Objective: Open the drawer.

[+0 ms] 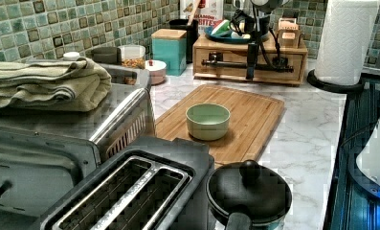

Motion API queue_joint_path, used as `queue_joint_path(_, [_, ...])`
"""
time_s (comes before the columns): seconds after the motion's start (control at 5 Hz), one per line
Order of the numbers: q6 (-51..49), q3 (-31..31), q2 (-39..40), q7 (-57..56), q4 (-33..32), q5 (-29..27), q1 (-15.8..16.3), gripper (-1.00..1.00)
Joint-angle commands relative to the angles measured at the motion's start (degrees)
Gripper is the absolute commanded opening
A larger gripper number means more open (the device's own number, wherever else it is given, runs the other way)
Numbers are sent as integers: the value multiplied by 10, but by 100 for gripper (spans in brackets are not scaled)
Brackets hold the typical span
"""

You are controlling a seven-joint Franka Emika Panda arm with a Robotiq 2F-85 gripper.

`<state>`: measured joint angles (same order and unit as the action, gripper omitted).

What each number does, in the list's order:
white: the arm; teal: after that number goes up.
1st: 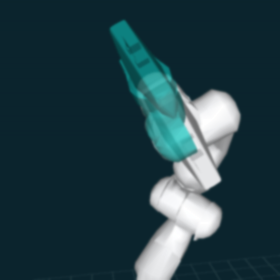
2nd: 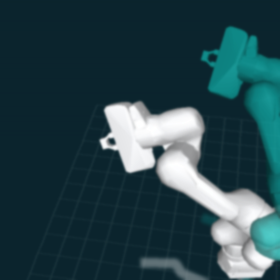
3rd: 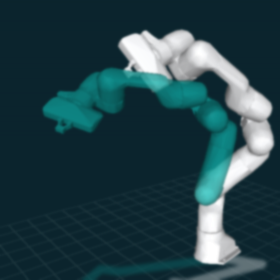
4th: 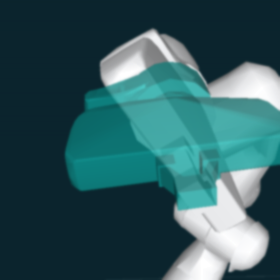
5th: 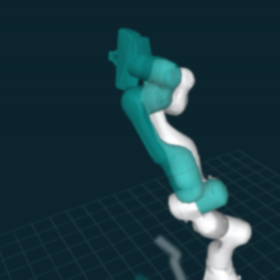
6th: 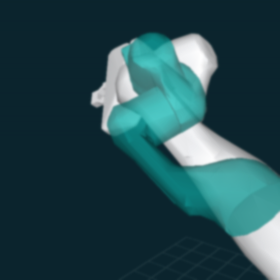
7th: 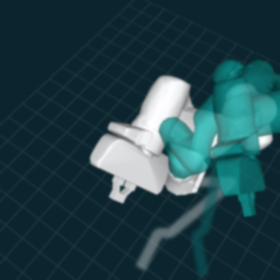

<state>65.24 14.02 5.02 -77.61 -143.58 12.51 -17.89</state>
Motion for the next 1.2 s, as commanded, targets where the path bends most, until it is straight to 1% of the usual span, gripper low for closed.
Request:
queue_joint_path(0.2, [27,-82,5,-107,-6,-101,-40,100])
queue_joint_path(0.4, [6,-62,12,-69,5,-91,4,100])
queue_joint_path(0.6, [-38,-81,14,-89,29,-93,11,100])
queue_joint_path(0.8, [-46,-111,14,-153,30,-130,10,100])
queue_joint_path(1.0, [-77,-142,-21,-226,-4,-196,22,100])
queue_joint_path(1.2, [-95,-157,-44,-182,-35,-216,67,100])
